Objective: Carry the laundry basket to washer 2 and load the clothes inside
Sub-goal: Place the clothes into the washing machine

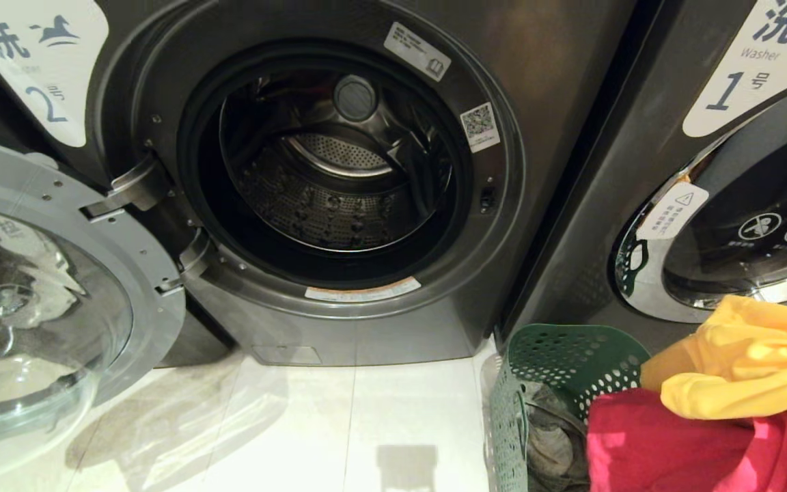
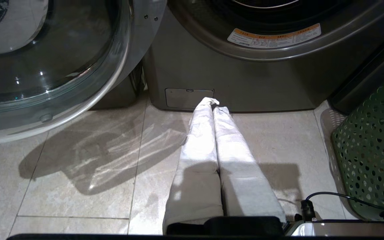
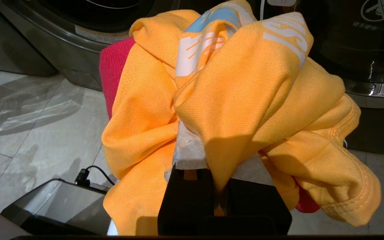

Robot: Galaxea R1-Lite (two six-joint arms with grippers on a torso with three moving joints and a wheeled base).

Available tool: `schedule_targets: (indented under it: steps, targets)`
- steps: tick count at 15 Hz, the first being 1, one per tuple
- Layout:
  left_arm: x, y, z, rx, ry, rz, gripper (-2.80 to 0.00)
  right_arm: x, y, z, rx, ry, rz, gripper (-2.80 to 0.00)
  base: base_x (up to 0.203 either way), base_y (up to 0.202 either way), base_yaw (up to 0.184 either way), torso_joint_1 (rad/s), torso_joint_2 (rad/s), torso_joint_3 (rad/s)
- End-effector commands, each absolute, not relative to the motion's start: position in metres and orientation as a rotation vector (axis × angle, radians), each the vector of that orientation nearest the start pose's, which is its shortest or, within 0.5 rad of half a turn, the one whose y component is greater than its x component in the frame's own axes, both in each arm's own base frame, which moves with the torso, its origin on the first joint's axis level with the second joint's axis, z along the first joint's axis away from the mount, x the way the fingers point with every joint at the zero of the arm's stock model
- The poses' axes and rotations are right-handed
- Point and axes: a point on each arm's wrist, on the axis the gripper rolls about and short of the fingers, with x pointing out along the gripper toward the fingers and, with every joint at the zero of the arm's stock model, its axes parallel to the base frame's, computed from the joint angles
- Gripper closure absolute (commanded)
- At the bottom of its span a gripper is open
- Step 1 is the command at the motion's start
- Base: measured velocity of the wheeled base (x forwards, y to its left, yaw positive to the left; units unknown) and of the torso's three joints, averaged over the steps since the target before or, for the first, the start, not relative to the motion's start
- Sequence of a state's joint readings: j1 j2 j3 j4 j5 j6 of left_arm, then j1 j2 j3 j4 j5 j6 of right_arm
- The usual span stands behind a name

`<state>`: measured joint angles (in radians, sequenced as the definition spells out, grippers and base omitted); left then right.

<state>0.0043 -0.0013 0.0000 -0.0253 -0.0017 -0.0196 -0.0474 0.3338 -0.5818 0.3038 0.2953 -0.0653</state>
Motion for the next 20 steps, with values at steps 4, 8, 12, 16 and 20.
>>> schedule_targets:
  steps: [4,8,12,16,20]
  targets:
    - [-0.0220,-0.0001,0.0752,-0.020,-0.015,0.003,0.00,-0.0290,0.0080,0.2066,-0.052,0.062,0.252,0.00,0.000,0.000,0.000,0.004,0.00,0.203]
    - [-0.0220,-0.0001,0.0752,-0.018,-0.015,0.003,0.00,-0.0226,0.0077,0.2084,-0.049,0.089,0.253,0.00,0.000,0.000,0.000,0.000,0.00,0.105]
    - [-0.0221,-0.0001,0.0751,-0.020,-0.017,0.003,0.00,-0.0221,0.0077,0.2074,-0.057,0.090,0.255,0.00,0.000,0.000,0.000,-0.001,0.00,0.009]
    - [-0.0220,-0.0001,0.0752,-0.018,-0.015,0.003,0.00,-0.0232,0.0077,0.2087,-0.067,0.080,0.255,0.00,0.000,0.000,0.000,0.000,0.00,0.000]
    - [-0.0220,-0.0001,0.0750,-0.018,-0.014,0.003,0.00,-0.0225,0.0077,0.2059,-0.071,0.089,0.257,0.00,0.000,0.000,0.000,0.000,0.00,0.000]
